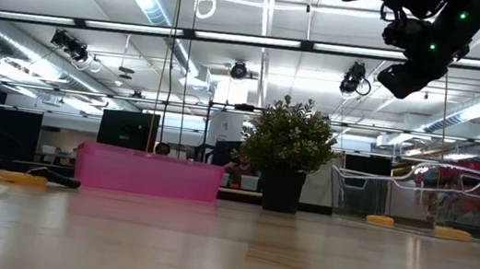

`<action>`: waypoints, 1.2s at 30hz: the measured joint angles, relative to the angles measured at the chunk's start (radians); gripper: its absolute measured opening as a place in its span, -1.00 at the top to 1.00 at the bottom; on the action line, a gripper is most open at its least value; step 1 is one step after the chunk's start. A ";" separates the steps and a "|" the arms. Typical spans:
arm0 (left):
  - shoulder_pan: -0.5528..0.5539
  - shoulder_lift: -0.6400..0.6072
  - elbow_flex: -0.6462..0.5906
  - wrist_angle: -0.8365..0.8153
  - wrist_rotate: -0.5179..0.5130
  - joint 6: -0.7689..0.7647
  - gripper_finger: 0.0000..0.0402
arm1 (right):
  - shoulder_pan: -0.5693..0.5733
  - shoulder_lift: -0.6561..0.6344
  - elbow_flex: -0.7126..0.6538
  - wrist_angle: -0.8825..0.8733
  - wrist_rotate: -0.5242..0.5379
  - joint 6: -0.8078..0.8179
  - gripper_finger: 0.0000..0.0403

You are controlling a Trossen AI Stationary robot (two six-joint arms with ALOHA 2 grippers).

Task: Sort spring keychains
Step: Put the yellow spring keychain into the transparent bin

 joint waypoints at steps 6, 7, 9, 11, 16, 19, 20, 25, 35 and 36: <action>0.000 0.000 0.000 0.000 0.000 0.000 0.85 | 0.000 0.000 0.000 0.000 -0.022 0.008 0.55; 0.000 0.000 0.000 0.000 0.000 0.000 0.85 | 0.000 0.000 0.000 0.001 -0.038 0.008 0.55; 0.000 0.000 0.000 0.000 0.000 0.000 0.85 | 0.000 0.000 0.000 0.002 -0.085 0.008 0.55; 0.000 0.000 0.000 0.000 0.000 0.000 0.85 | 0.000 0.000 0.000 0.010 -0.142 0.008 0.55; 0.000 0.000 0.000 0.000 0.000 0.000 0.85 | 0.000 0.000 0.000 0.038 -0.307 0.008 0.55; 0.000 0.000 0.000 0.000 0.000 0.000 0.85 | 0.000 0.000 0.000 0.044 -0.425 0.036 0.55; 0.000 0.000 0.000 0.000 0.000 0.000 0.85 | 0.000 0.000 0.000 0.045 -0.465 0.055 0.55; 0.000 0.000 0.000 0.000 0.000 0.000 0.85 | 0.001 0.000 0.000 0.044 -0.678 0.183 0.55; 0.000 0.000 0.000 0.000 0.000 0.000 0.85 | 0.180 0.001 0.000 0.068 -0.840 0.280 0.55; 0.000 0.000 0.000 0.000 0.000 0.000 0.85 | 0.206 0.001 0.000 0.086 -0.838 0.278 0.55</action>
